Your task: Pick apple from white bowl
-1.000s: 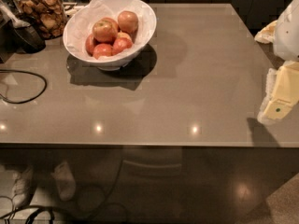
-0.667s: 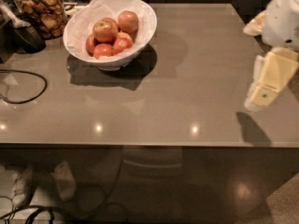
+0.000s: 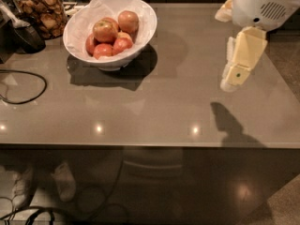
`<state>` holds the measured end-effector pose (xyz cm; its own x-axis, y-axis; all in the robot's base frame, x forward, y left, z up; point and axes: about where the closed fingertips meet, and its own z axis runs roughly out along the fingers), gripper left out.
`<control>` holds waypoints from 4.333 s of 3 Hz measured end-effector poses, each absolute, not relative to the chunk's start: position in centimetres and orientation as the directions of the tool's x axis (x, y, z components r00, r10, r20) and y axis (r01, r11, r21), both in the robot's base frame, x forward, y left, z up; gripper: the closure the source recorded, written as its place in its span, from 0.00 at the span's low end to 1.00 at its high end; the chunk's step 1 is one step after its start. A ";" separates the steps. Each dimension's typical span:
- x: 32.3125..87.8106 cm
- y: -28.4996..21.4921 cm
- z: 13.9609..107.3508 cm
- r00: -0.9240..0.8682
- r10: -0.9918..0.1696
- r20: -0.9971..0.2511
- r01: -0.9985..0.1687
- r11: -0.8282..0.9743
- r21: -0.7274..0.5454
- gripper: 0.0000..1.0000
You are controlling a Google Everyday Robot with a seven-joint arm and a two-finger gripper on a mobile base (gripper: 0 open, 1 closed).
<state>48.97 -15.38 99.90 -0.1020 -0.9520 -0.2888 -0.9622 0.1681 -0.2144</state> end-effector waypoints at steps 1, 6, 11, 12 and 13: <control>49.2 -15.2 100.0 -0.100 -0.950 -0.296 -0.959 0.172 -0.226 0.00; 58.6 -6.8 101.5 -0.126 -0.787 -0.604 -0.922 0.317 -0.221 0.00; 67.6 4.9 103.0 -0.067 -0.626 -0.777 -0.910 0.358 -0.210 0.00; 67.5 5.3 102.8 -0.060 -0.627 -0.776 -0.912 0.350 -0.213 0.00; 67.4 5.3 102.7 -0.059 -0.628 -0.776 -0.913 0.349 -0.213 0.00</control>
Offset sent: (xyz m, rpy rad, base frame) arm 0.0488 0.0340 -0.0051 0.3377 -0.0356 -0.1591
